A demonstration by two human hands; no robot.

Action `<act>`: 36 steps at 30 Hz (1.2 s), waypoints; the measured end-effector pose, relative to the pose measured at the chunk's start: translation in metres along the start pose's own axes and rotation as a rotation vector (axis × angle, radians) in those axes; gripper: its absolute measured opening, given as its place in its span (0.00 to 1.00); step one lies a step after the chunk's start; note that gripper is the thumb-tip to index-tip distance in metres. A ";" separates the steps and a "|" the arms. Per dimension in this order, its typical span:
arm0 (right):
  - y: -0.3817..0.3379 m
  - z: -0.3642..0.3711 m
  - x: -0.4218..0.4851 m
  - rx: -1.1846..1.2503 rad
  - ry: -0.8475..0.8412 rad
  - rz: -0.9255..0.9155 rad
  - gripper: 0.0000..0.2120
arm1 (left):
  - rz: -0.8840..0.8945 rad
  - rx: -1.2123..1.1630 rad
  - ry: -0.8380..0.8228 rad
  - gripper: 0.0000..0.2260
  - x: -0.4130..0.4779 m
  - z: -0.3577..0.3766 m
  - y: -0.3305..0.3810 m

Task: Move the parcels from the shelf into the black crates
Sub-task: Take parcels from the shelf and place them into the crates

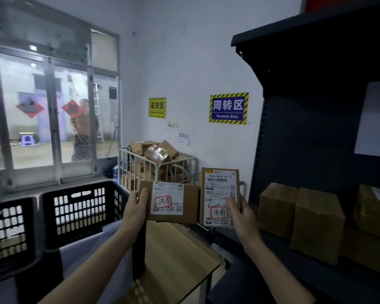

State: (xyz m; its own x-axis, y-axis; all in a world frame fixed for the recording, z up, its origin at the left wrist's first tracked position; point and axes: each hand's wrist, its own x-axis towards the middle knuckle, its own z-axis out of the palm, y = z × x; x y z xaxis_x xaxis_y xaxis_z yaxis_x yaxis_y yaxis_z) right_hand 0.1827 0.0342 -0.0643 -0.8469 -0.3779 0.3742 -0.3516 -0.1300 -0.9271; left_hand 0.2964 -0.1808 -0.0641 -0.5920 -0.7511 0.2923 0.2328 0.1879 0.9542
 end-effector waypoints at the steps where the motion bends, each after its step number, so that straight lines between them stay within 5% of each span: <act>1: 0.001 0.009 0.003 0.001 -0.011 0.002 0.12 | 0.000 0.006 0.010 0.13 0.004 -0.008 0.000; 24: 0.032 0.306 0.097 0.054 -0.221 0.015 0.11 | 0.110 0.170 0.260 0.10 0.151 -0.247 -0.034; 36: 0.056 0.391 0.137 0.039 -0.357 0.033 0.14 | 0.051 0.243 0.369 0.09 0.191 -0.305 -0.063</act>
State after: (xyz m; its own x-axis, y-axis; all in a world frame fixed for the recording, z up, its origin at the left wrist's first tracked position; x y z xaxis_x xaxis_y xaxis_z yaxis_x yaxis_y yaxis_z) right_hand 0.2030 -0.3833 -0.0742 -0.6619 -0.6782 0.3192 -0.3051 -0.1452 -0.9412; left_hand 0.4038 -0.5295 -0.0874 -0.2593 -0.9043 0.3391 0.0407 0.3406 0.9393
